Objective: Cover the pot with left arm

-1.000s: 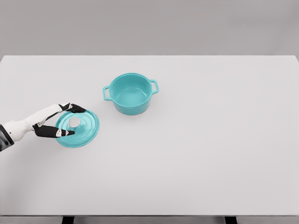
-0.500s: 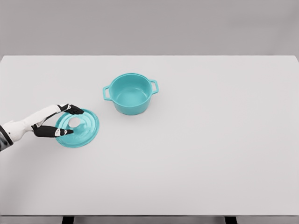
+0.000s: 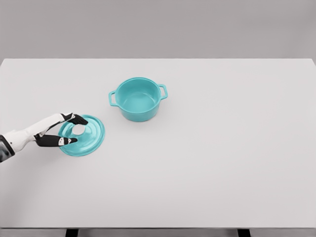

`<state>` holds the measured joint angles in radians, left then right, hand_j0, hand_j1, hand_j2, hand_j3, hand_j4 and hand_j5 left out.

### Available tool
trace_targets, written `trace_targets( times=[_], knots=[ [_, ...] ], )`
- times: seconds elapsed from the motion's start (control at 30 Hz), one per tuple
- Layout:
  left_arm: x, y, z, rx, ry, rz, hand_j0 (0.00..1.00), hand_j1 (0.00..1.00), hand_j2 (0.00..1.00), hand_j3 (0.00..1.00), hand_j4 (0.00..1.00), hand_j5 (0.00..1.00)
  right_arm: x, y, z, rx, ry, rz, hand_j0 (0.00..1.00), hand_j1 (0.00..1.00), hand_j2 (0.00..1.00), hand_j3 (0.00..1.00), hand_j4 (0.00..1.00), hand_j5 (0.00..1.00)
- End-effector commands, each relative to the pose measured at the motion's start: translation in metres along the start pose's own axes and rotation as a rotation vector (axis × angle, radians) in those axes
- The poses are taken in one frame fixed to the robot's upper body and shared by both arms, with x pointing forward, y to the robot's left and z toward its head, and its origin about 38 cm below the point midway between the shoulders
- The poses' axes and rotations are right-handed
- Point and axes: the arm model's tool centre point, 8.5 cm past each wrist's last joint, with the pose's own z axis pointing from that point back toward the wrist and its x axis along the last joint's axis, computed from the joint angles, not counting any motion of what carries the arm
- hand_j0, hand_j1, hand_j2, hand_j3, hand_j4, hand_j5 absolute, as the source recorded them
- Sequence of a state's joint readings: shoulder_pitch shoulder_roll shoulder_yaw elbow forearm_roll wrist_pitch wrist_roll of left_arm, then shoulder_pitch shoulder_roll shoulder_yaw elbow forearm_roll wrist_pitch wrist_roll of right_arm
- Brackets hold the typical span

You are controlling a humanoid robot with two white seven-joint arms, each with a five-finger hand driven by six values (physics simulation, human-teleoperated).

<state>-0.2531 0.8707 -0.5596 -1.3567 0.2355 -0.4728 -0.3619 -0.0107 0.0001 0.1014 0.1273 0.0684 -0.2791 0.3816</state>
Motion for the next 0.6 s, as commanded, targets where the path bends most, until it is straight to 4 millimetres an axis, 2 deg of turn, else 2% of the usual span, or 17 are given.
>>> trace_targets(
  times=[0.0, 0.17, 0.33, 0.47, 0.57],
  knots=[
    [0.001, -0.002, -0.001, -0.002, -0.011, 0.004, 0.63, 0.63, 0.63, 0.63, 0.63, 0.63, 0.0, 0.0, 0.0, 0.0, 0.0, 0.0, 1.0, 1.0, 1.0, 1.0, 1.0, 1.0],
    [-0.004, -0.005, -0.001, -0.003, -0.003, 0.011, 0.6, 0.6, 0.6, 0.6, 0.6, 0.6, 0.0, 0.0, 0.0, 0.0, 0.0, 0.0, 1.0, 1.0, 1.0, 1.0, 1.0, 1.0],
    [-0.004, -0.007, -0.001, -0.006, -0.018, 0.007, 0.52, 0.52, 0.52, 0.52, 0.52, 0.52, 0.0, 0.0, 0.0, 0.0, 0.0, 0.0, 1.0, 1.0, 1.0, 1.0, 1.0, 1.0],
    [-0.004, -0.008, -0.002, -0.004, -0.022, 0.009, 0.52, 0.52, 0.52, 0.52, 0.52, 0.52, 0.0, 0.0, 0.0, 0.0, 0.0, 0.0, 1.0, 1.0, 1.0, 1.0, 1.0, 1.0],
    [0.005, 0.008, -0.008, 0.013, -0.045, -0.019, 0.52, 0.52, 0.52, 0.52, 0.52, 0.52, 0.0, 0.0, 0.0, 0.0, 0.0, 0.0, 1.0, 1.0, 1.0, 1.0, 1.0, 1.0]
  ],
)
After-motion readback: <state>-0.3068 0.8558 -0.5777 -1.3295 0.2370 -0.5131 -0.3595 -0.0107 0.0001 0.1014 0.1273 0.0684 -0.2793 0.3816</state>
